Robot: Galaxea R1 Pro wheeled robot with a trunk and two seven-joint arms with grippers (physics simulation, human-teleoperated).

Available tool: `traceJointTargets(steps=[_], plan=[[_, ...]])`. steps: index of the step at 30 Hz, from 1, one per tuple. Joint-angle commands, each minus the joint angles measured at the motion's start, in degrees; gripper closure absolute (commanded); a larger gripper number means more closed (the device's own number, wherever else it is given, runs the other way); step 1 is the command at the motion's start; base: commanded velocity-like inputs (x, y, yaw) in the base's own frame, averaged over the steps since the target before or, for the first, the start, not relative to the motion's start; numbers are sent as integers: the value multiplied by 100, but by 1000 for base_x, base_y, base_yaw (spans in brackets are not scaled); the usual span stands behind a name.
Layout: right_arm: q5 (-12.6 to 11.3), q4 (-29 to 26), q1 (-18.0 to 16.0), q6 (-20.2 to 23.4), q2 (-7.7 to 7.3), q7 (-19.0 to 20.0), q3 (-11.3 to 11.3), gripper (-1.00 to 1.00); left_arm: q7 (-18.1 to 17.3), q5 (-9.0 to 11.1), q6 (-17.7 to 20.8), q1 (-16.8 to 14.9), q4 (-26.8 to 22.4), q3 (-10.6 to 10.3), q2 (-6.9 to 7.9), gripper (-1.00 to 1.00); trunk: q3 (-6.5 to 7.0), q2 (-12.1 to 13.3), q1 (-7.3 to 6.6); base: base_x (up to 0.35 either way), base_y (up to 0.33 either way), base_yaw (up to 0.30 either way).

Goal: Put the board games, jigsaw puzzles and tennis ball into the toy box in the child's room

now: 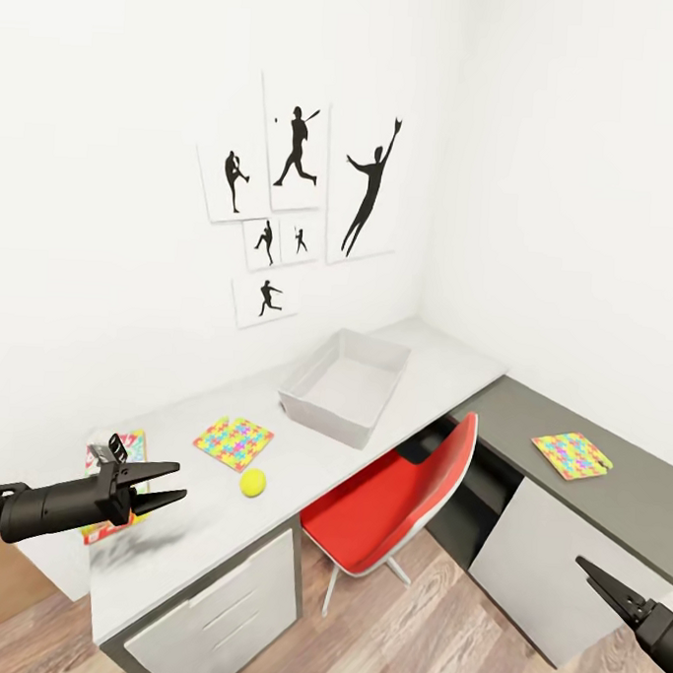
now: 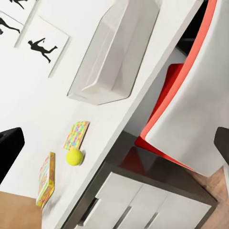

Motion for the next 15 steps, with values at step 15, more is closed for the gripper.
traceJointTargets(steps=[15], plan=[[-13, -3, 1, 27, -1, 1, -5, -100, -42, -23, 6, -12, 7, -13, 4, -100, 132, -11, 4, 0, 0, 0]])
